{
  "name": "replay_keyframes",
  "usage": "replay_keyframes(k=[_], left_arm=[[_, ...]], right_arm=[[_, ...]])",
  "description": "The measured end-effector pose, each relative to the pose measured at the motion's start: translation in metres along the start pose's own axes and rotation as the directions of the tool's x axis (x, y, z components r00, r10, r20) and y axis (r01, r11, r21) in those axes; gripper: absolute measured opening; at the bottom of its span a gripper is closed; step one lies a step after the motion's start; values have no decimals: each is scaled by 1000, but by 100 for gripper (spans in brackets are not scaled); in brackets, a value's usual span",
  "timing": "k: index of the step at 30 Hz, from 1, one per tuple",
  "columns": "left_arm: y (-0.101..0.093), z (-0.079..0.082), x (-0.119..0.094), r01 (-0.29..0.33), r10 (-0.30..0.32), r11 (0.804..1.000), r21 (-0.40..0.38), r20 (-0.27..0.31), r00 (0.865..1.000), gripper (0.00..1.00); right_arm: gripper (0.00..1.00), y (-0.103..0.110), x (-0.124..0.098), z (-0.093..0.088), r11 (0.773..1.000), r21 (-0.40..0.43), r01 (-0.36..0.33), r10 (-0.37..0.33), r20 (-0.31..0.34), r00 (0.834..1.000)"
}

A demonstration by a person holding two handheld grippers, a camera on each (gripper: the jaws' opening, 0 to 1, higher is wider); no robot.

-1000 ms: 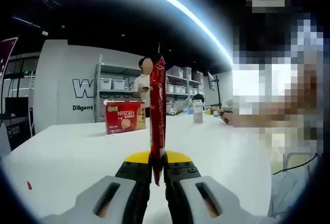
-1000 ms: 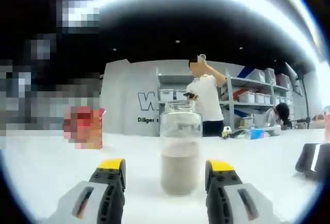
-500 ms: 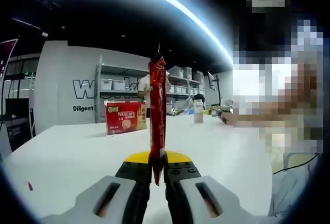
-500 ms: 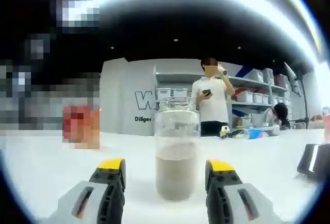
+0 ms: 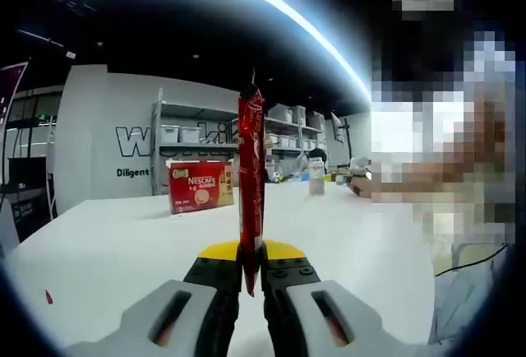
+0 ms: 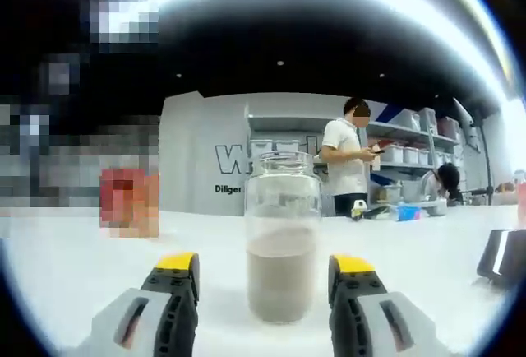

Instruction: Tear open the coffee pouch, take out the coffee, and pour the coffee from the pouch into the cup

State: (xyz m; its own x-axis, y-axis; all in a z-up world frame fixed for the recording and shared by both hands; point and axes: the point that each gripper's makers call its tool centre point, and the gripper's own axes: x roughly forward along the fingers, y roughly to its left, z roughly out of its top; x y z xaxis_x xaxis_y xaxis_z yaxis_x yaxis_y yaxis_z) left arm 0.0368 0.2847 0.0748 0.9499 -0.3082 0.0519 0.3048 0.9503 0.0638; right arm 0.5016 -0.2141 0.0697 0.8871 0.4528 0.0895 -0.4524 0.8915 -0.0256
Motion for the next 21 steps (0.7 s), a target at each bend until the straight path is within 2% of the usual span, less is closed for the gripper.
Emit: replay_keyframes(k=[9, 21], left_arm=[[-1, -1, 1, 2, -2, 1000, 11, -5, 1000, 11], [-4, 1, 0, 4, -4, 1000, 8, -4, 1000, 11]], right_arm=[[66, -2, 6, -1, 1000, 1, 7, -7, -1, 1000], [68, -7, 27, -4, 1000, -15, 0, 0, -8, 1000]])
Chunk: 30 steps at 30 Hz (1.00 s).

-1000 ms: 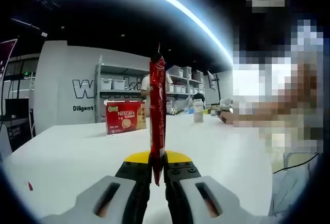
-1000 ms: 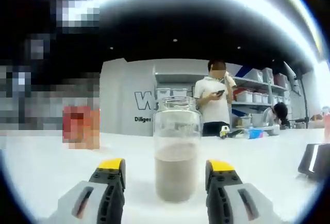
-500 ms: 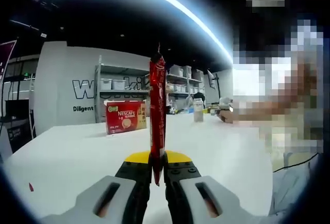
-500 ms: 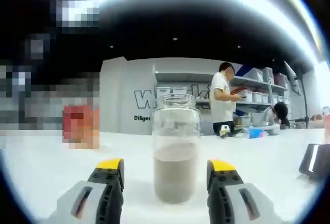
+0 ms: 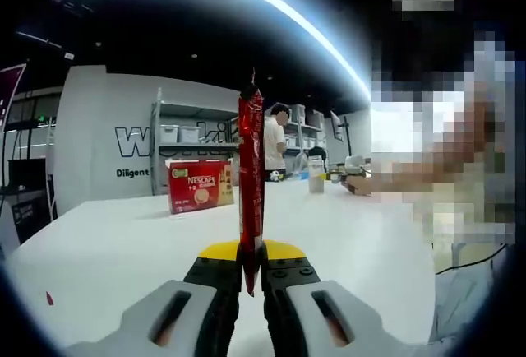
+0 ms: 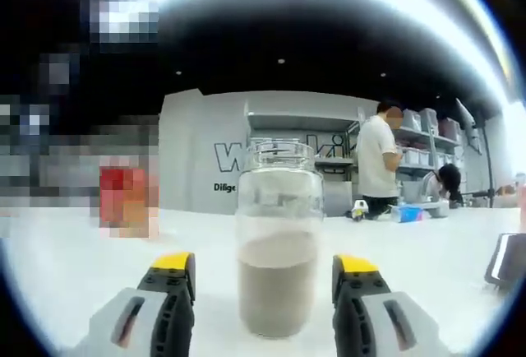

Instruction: Tear open the coffee pouch, take out the coffee, and pour the coffee from the pouch into the cup

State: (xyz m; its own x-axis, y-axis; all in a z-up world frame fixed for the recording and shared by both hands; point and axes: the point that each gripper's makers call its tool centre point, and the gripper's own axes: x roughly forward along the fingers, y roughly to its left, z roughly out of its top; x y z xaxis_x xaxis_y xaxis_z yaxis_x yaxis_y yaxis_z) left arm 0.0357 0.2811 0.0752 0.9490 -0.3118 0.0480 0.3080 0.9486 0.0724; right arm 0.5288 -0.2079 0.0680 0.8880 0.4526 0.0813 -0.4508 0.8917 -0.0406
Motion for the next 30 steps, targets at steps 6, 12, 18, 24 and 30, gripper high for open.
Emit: replay_keyframes(k=[6, 12, 18, 24, 30], left_arm=[[0, -1, 0, 2, -2, 1000, -1, -5, 1000, 11], [1, -2, 1, 3, -3, 1000, 2, -11, 1000, 11], [2, -2, 1, -2, 2, 1000, 3, -15, 1000, 11], [3, -3, 1, -3, 3, 1000, 3, -15, 1000, 11], [2, -4, 1, -3, 3, 1000, 4, -19, 1000, 11]], right_arm=[[69, 5, 11, -1, 1000, -15, -16, 16, -6, 1000], [70, 2, 25, -5, 1000, -20, -16, 15, -16, 1000], [69, -6, 34, -6, 1000, -19, 13, -13, -19, 1000], [66, -12, 40, -6, 999, -8, 41, -41, -15, 999], [63, -18, 47, -10, 998, -8, 59, -59, -33, 998]])
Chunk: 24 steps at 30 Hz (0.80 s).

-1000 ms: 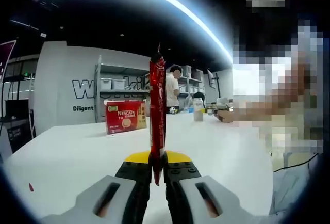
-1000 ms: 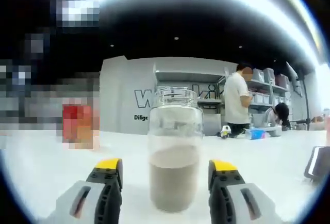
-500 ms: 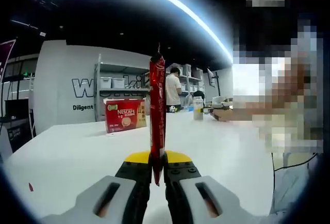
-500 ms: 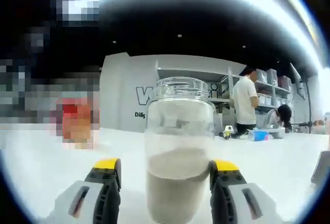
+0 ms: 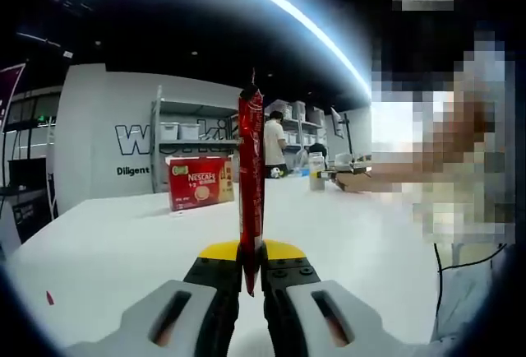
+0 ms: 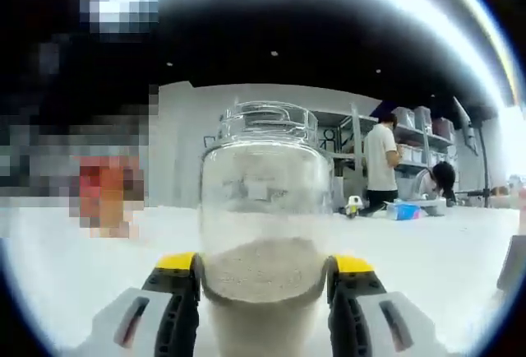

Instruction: Tear open the coffee pouch, take out the coffee, and pour the coffee from the pouch into the cup

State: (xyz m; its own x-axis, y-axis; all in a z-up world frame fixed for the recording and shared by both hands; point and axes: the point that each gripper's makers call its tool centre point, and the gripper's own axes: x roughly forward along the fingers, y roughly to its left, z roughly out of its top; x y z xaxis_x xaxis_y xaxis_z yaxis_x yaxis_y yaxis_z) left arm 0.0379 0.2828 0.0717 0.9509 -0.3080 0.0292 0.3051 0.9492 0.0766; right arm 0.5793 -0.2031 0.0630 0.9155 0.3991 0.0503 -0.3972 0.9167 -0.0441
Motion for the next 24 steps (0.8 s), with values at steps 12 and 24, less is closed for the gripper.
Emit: replay_keyframes(k=[12, 24], left_arm=[[-1, 2, -1, -4, 4, 1000, -2, 9, 1000, 11], [-1, 2, -1, -6, 6, 1000, -2, 16, 1000, 11]], right_arm=[[63, -2, -1, 1, 1000, -18, 2, -2, 9, 1000], [61, 1, 4, 2, 998, -61, -6, 7, 13, 1000]])
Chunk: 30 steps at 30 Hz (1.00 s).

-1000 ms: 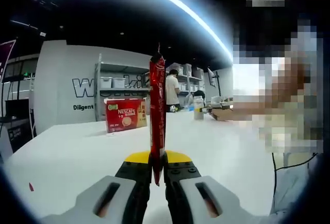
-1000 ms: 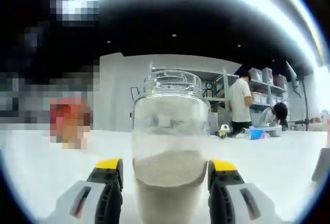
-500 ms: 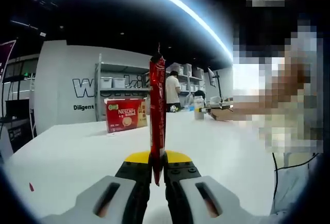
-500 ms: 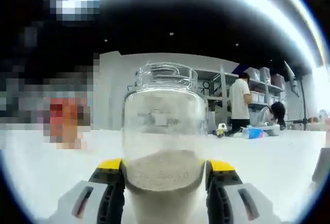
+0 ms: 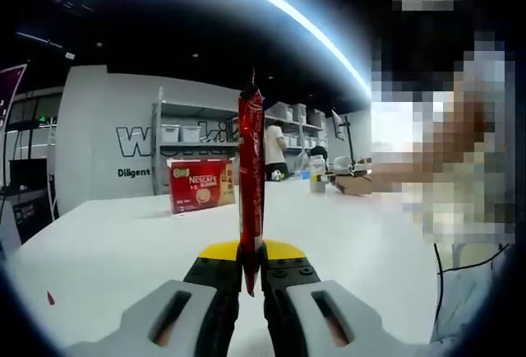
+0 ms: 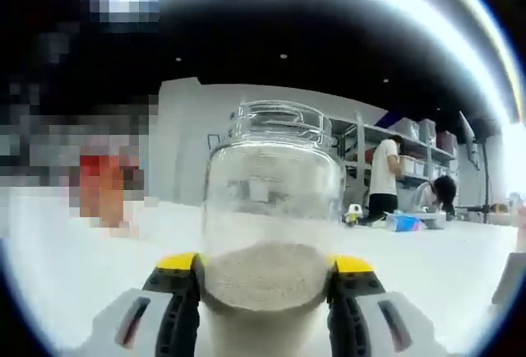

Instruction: Tear open the coffee pouch, take out the coffee, and pour the coffee from the pouch into the cup

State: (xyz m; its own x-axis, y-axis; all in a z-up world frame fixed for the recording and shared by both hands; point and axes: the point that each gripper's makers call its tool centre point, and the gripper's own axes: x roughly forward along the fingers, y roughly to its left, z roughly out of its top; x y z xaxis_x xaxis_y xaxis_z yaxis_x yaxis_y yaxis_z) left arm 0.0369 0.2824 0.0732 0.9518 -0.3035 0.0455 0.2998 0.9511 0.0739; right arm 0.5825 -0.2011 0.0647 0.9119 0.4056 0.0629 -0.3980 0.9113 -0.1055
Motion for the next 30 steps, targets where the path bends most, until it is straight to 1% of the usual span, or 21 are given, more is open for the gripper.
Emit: replay_keyframes(k=[5, 10, 21, 25, 30], left_arm=[[3, 2, -1, -7, 7, 1000, -9, 13, 1000, 11], [1, 0, 0, -3, 4, 1000, -6, 11, 1000, 11], [-1, -1, 1, 5, -5, 1000, -1, 5, 1000, 11], [-2, -2, 1, 12, -12, 1000, 1, 2, 1000, 11], [0, 0, 0, 10, -10, 1000, 0, 7, 1000, 11]], right_arm=[[59, -1, -2, 0, 999, 39, -6, 6, 8, 1000], [58, 2, -5, 0, 999, 46, -16, 15, 11, 1000], [58, 6, -14, 1, 999, 52, -11, 10, 14, 1000], [57, 6, -13, 1, 998, 55, -11, 10, 14, 1000], [57, 14, -22, 3, 998, 54, -13, 12, 14, 1000]])
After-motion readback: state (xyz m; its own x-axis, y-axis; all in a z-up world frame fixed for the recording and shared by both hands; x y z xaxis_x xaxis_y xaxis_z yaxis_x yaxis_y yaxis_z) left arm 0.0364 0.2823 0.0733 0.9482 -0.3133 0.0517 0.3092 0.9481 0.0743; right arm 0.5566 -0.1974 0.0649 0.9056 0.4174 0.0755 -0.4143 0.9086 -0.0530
